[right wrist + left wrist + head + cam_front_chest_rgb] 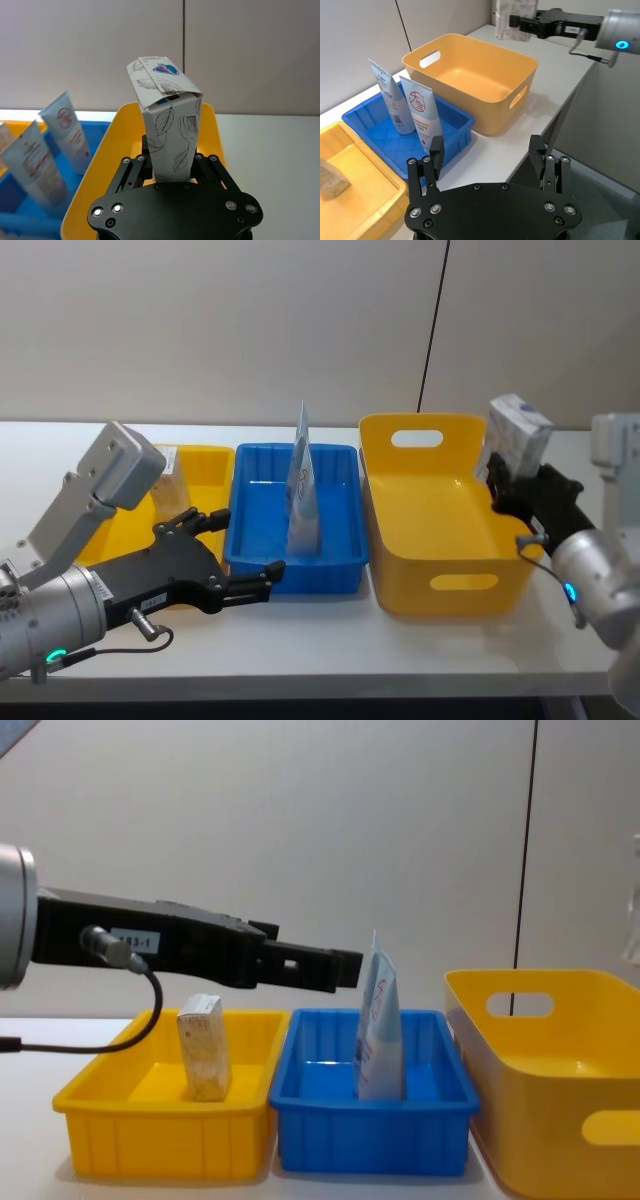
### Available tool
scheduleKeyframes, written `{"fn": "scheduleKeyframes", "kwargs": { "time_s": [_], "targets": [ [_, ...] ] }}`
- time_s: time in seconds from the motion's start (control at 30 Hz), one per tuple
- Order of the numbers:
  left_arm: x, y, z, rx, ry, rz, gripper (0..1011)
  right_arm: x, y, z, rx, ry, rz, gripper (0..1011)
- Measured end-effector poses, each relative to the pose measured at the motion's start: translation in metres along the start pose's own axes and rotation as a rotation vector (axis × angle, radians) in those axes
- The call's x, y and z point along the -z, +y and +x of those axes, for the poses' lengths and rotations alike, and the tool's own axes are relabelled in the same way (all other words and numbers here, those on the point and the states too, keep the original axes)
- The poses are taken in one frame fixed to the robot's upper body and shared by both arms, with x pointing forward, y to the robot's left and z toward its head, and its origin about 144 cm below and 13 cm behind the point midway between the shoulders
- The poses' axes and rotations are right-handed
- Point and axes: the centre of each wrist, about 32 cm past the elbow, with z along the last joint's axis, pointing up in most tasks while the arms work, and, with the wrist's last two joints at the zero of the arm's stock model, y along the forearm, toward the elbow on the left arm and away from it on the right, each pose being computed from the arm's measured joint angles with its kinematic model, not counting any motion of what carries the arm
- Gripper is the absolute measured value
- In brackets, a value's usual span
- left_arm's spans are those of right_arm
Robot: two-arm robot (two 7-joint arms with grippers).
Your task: Bimanual collaborative sorting of washing and personal care products
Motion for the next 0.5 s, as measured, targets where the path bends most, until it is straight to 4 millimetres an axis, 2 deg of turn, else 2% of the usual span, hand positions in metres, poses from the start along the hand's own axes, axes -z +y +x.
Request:
{"fn": "scheduleKeyframes", "kwargs": {
  "time_s": [0.5],
  "targets": [
    [0.001,0.001,-0.002,-0.012,0.006,0.001,1002,-0.015,0.041,-0.019,0.036,-0.082,-0.056,332]
  ]
}}
